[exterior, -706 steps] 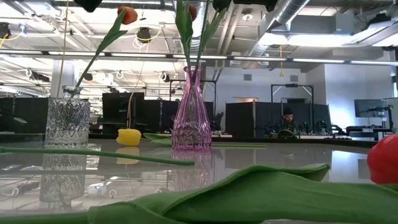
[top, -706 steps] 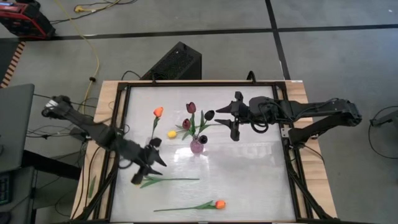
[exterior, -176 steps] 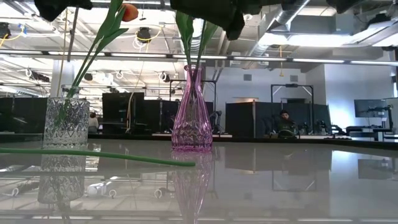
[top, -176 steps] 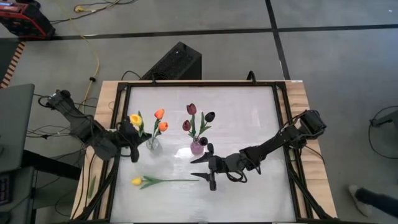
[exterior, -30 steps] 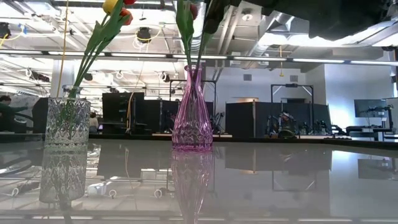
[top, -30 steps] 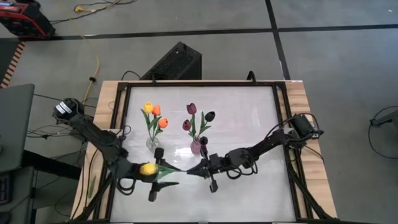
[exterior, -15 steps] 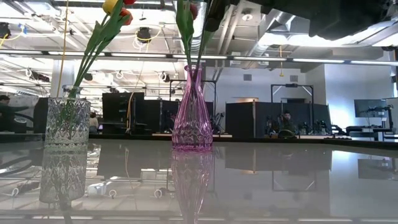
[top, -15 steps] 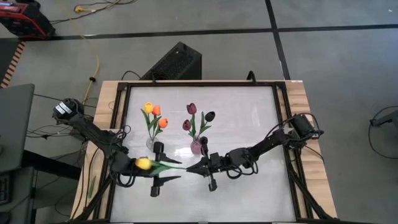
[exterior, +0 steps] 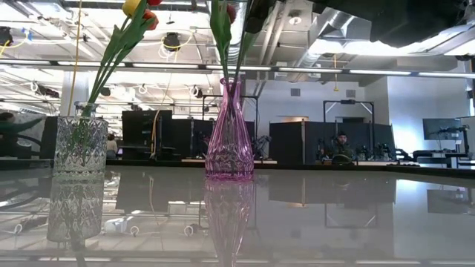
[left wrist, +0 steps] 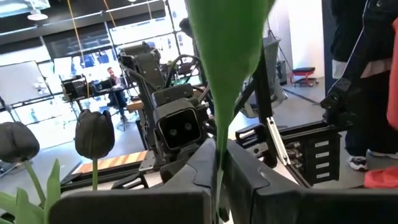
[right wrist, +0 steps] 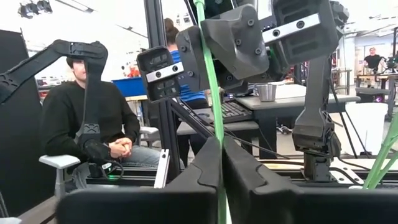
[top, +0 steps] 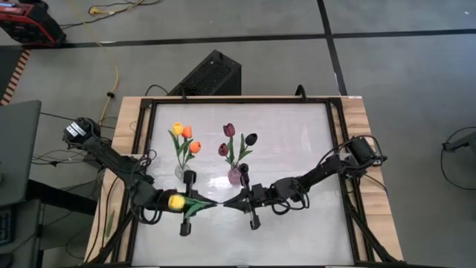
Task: Sort flowers into vase by color
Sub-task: Put the yellow flower into the transparent vase
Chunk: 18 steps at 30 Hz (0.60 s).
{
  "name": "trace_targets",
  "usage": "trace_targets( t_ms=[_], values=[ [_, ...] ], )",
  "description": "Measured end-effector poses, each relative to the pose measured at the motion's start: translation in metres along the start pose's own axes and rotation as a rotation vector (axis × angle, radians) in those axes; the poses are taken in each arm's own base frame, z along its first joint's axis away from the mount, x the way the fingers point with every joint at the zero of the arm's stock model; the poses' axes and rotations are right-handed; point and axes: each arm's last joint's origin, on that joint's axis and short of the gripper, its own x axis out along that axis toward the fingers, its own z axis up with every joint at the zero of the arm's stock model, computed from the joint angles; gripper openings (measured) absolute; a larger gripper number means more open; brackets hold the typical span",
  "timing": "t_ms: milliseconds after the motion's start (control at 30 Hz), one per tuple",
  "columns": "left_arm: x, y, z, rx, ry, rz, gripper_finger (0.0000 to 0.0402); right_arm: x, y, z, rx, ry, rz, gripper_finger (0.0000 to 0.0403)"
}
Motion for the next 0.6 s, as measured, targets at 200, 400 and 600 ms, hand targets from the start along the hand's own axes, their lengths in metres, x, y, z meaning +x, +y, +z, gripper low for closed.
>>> trace_targets(
  t_ms=[200,400,600],
  values=[
    [0.000,0.000,0.000,-0.001,0.001,-0.003,0.0001,0.001,-0.004,0.000,-0.003,-0.001,-0.011,0.0119],
    [-0.003,0.003,0.003,-0.033,0.004,0.001,0.0000,0.001,-0.008,0.006,-0.006,0.004,-0.020,0.0202],
    [-0.022,0.017,0.013,-0.147,0.097,-0.022,0.0000,-0.002,-0.007,0.017,-0.032,0.154,-0.031,0.0257]
  ],
)
